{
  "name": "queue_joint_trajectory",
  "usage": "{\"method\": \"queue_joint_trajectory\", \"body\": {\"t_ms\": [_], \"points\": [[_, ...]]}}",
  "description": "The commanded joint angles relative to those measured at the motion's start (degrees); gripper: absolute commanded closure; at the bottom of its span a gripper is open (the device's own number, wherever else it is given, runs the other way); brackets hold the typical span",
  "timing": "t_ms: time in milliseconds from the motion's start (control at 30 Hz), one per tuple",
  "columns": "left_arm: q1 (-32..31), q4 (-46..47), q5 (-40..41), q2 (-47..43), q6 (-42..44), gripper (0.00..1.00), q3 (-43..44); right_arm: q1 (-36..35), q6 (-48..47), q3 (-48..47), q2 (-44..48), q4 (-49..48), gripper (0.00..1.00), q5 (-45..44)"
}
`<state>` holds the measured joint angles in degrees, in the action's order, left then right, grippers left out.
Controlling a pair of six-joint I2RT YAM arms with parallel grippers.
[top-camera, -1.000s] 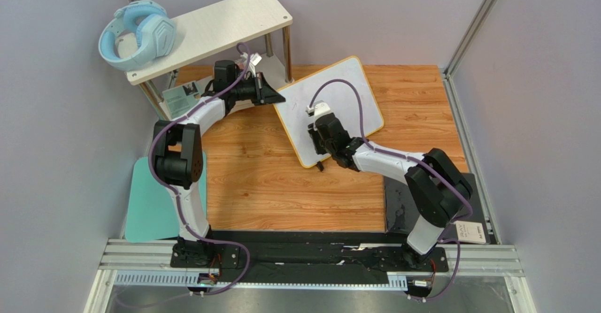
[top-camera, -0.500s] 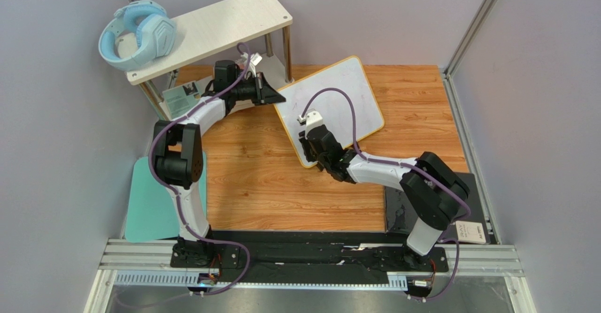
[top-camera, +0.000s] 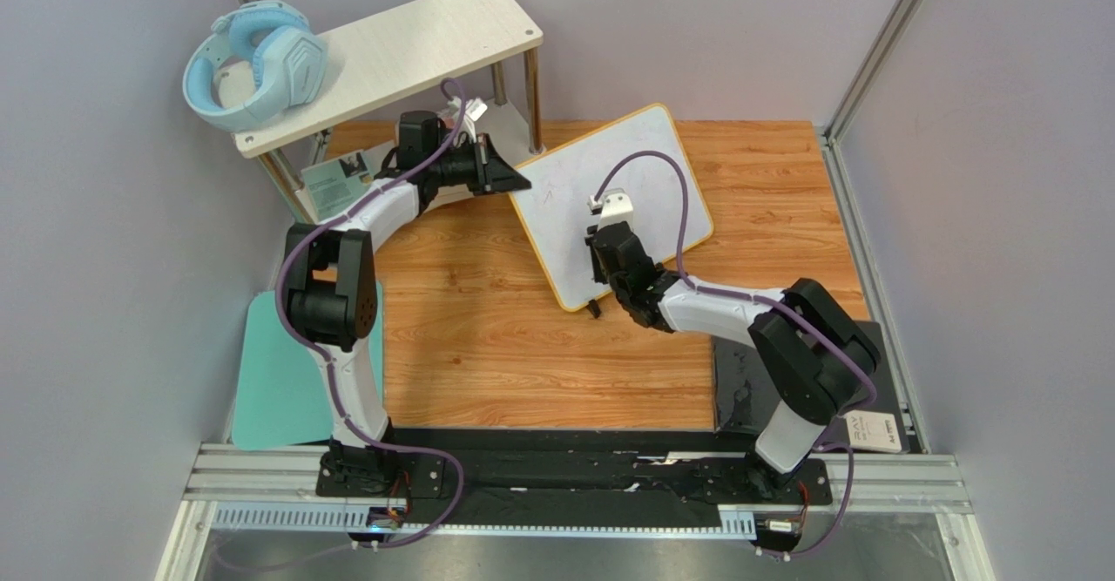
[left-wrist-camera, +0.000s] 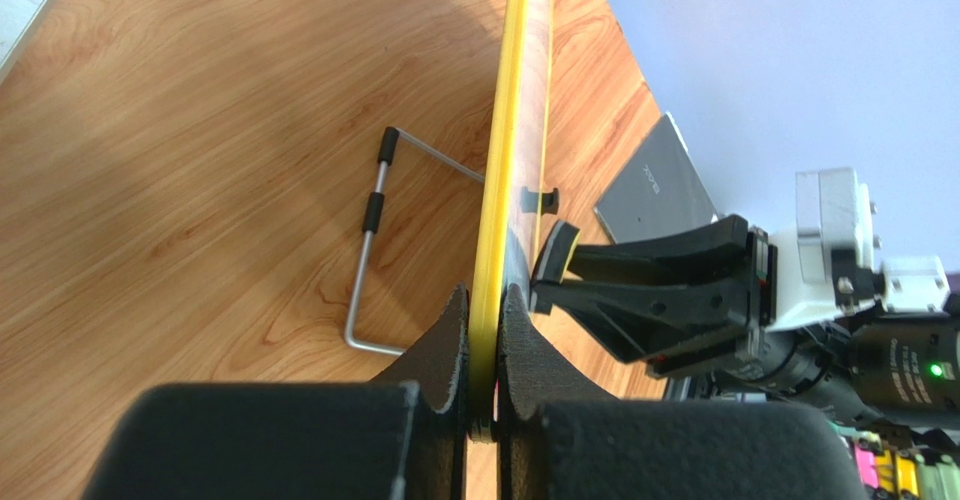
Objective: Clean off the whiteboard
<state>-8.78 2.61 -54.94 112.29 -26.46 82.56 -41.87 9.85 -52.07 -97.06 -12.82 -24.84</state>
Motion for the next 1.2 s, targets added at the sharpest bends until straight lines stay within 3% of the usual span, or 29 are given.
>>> {"method": "queue_joint_trajectory", "body": {"t_ms": [0, 367, 767, 1167], "points": [[0.07, 0.55, 8.36, -0.14, 10.02, 1.0, 1.02, 5.2, 4.03, 1.62, 0.55, 2.97, 1.0, -5.75], [0.07, 0.64, 8.18, 0.04, 10.02, 1.0, 1.11, 7.5, 1.85, 2.94, 0.99, 3.68, 1.0, 6.02], [-0.01, 0.73, 8.18, 0.12, 9.85, 1.0, 1.02, 0.12, 2.02, 6.64, 1.61, 2.45, 1.0, 12.62], [0.07, 0.82, 8.09, 0.12, 9.85, 1.0, 0.84, -2.87, 0.17, -5.22, -3.04, 5.44, 1.0, 16.75]]}}
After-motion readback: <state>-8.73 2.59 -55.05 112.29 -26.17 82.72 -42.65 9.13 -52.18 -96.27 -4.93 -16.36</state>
